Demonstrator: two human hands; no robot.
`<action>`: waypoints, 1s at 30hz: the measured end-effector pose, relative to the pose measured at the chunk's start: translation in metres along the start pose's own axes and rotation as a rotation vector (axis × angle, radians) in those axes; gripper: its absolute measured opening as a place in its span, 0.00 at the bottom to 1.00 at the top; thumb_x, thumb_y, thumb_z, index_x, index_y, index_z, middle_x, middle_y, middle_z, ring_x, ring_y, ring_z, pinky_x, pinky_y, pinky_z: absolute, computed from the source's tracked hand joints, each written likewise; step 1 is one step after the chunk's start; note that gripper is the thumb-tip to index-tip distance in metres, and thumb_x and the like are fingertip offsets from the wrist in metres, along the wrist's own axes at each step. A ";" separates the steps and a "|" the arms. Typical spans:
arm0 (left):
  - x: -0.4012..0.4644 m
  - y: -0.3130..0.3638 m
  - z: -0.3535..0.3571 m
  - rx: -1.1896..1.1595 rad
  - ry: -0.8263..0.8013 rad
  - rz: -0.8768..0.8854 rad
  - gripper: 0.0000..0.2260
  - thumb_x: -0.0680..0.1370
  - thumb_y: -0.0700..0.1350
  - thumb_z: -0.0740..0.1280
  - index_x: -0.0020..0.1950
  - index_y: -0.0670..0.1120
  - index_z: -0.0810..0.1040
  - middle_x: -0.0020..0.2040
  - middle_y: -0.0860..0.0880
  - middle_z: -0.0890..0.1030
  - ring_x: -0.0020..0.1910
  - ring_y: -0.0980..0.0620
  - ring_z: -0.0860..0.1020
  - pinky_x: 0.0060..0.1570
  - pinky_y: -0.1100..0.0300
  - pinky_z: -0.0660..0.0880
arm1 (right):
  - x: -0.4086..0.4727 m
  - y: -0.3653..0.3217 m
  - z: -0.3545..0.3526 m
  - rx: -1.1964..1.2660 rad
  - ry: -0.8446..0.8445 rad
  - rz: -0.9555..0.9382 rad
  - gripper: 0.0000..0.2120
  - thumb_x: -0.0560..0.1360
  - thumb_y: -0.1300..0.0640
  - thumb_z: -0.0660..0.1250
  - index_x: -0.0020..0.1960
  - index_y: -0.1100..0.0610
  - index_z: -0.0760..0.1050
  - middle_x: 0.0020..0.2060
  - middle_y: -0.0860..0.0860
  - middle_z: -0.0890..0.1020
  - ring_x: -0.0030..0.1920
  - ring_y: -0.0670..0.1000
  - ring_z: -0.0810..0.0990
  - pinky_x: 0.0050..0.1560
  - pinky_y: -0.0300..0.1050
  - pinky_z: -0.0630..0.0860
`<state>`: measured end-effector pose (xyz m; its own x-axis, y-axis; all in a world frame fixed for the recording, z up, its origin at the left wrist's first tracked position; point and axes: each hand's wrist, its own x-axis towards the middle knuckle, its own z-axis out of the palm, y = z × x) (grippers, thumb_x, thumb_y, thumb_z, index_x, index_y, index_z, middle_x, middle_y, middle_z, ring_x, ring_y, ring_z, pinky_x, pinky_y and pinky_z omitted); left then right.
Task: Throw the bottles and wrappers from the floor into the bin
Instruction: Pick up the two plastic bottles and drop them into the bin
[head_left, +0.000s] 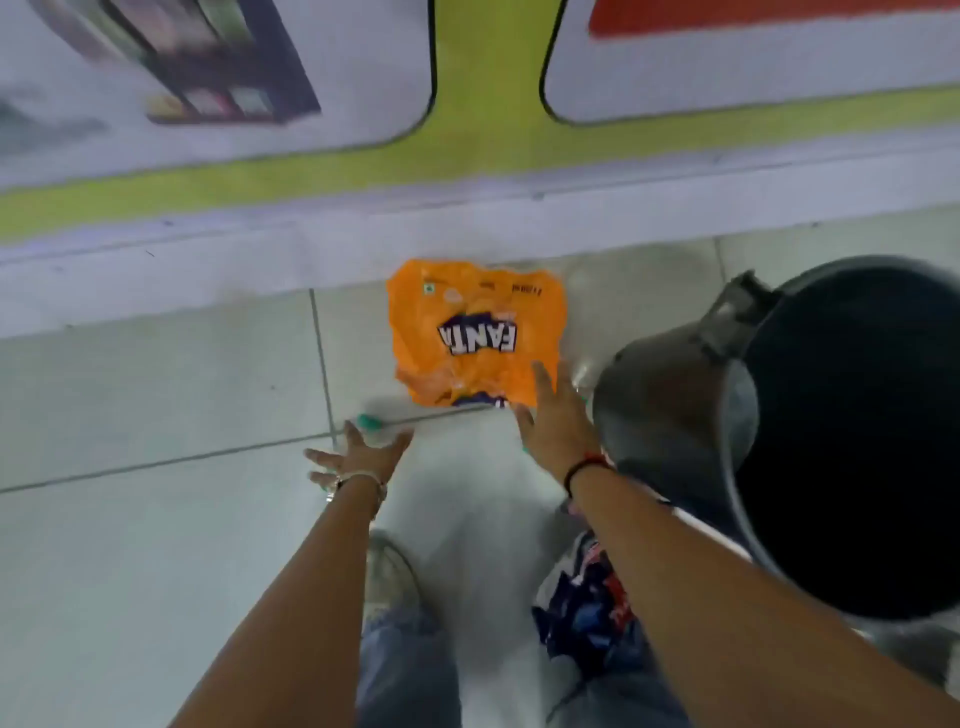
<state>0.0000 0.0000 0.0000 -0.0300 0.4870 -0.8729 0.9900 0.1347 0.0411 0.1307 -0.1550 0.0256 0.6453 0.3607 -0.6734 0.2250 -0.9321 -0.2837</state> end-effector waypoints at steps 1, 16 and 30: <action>0.013 -0.007 0.012 0.057 0.014 0.013 0.42 0.70 0.62 0.67 0.75 0.55 0.45 0.75 0.38 0.36 0.73 0.33 0.41 0.71 0.39 0.45 | 0.015 0.004 0.010 -0.029 0.013 0.038 0.29 0.81 0.52 0.58 0.77 0.55 0.47 0.77 0.62 0.47 0.75 0.62 0.53 0.73 0.55 0.58; 0.037 -0.034 0.042 0.256 0.151 0.341 0.27 0.72 0.51 0.69 0.64 0.39 0.64 0.59 0.36 0.76 0.56 0.36 0.75 0.52 0.44 0.75 | 0.025 0.047 0.072 0.244 0.248 0.384 0.43 0.74 0.67 0.67 0.77 0.57 0.41 0.76 0.61 0.50 0.73 0.62 0.60 0.66 0.56 0.71; -0.098 -0.015 0.017 0.203 0.350 0.460 0.30 0.72 0.59 0.67 0.68 0.46 0.64 0.63 0.43 0.77 0.60 0.38 0.75 0.57 0.43 0.71 | -0.120 -0.009 0.017 0.349 0.208 0.190 0.41 0.75 0.55 0.66 0.77 0.56 0.41 0.73 0.60 0.60 0.67 0.62 0.68 0.62 0.58 0.75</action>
<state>-0.0099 -0.0647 0.0770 0.3973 0.7157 -0.5745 0.9177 -0.3070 0.2522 0.0386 -0.1897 0.0974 0.7924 0.1364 -0.5945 -0.1488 -0.9020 -0.4053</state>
